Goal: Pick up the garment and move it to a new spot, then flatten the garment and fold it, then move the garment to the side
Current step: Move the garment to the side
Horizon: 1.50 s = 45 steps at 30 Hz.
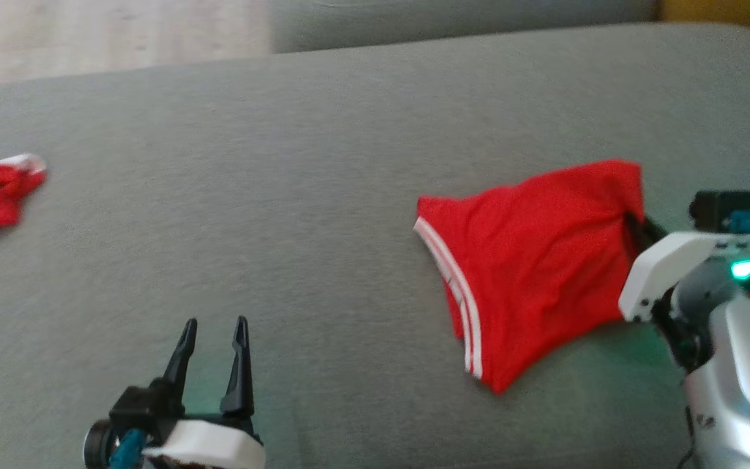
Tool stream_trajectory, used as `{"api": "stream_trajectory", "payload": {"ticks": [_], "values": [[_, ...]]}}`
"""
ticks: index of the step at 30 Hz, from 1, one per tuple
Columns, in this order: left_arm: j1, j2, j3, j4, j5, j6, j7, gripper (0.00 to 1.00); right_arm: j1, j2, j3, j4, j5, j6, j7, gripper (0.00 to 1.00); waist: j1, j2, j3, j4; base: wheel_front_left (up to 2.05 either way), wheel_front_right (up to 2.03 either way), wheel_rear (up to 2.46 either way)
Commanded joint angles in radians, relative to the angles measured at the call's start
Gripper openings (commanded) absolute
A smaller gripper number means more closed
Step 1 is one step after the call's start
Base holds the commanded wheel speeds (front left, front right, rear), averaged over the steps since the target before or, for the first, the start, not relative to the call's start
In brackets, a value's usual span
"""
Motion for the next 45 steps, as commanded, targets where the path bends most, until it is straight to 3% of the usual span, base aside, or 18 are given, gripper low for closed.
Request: {"api": "stream_trajectory", "payload": {"ticks": [1, 10, 14, 18, 25, 35, 40, 41, 42, 43, 45], "values": [[-0.055, 0.021, 0.03, -0.034, 0.012, -0.001, -0.005, 1.0, -0.05, -0.018, 0.012, -0.049, -0.003, 0.007, -0.012, 0.0, -0.0001, 0.0, 0.047, -0.103, 0.0, 0.0, 0.0], [-0.146, 0.045, 0.009, -0.079, 0.044, -0.007, 0.053, 1.0, -0.128, -0.033, 0.023, -0.083, 0.021, 0.007, -0.037, 0.0, -0.0001, 0.0, 0.137, -0.351, 0.0, 0.0, 0.0], [-0.162, 0.055, 0.004, -0.085, 0.051, -0.007, 0.069, 1.0, -0.162, -0.022, 0.044, -0.063, 0.019, 0.007, -0.055, 0.0, -0.0001, 0.0, 0.155, -0.383, 0.0, 0.0, 0.0], [-0.171, 0.062, 0.002, -0.087, 0.053, -0.008, 0.078, 1.0, -0.224, -0.015, 0.079, -0.023, 0.015, 0.007, -0.062, 0.0, -0.0001, 0.0, 0.164, -0.377, 0.0, 0.0, 0.0], [-0.178, 0.074, 0.014, -0.094, 0.052, 0.005, 0.079, 1.0, -0.386, -0.043, 0.074, 0.076, 0.003, 0.007, -0.059, 0.0, -0.0001, 0.0, 0.179, -0.296, 0.0, 0.0, 0.0], [-0.172, 0.089, 0.022, -0.131, 0.055, 0.023, 0.08, 1.0, -0.535, -0.181, -0.124, 0.231, -0.105, 0.007, -0.093, 0.0, -0.0001, 0.0, 0.223, -0.197, 0.0, 0.0, 0.0], [-0.17, 0.096, 0.023, -0.138, 0.056, 0.027, 0.081, 1.0, -0.535, -0.201, -0.194, 0.252, -0.167, 0.007, -0.11, 0.0, -0.0001, 0.0, 0.239, -0.191, 0.0, 0.0, 0.0], [-0.17, 0.097, 0.022, -0.14, 0.056, 0.028, 0.081, 1.0, -0.535, -0.199, -0.206, 0.256, -0.179, 0.007, -0.116, 0.19, -0.0001, 0.0, 0.243, -0.192, 0.0, 0.0, 0.0], [-0.171, 0.098, 0.022, -0.142, 0.057, 0.03, 0.082, 1.0, -0.536, -0.195, -0.22, 0.262, -0.189, 0.007, -0.121, 0.45, -0.0001, 0.0, 0.246, -0.193, 0.0, 0.0, 0.0], [-0.172, 0.099, 0.022, -0.143, 0.057, 0.03, 0.083, 1.0, -0.537, -0.19, -0.228, 0.267, -0.198, 0.007, -0.126, 0.99, -0.0001, 0.0, 0.249, -0.194, 0.0, 0.0, 0.0], [-0.175, 0.099, 0.02, -0.145, 0.058, 0.031, 0.086, 1.0, -0.542, -0.178, -0.252, 0.272, -0.21, 0.007, -0.144, 1.0, -0.0001, 0.0, 0.254, -0.197, 0.0, 0.0, 0.0]]}}
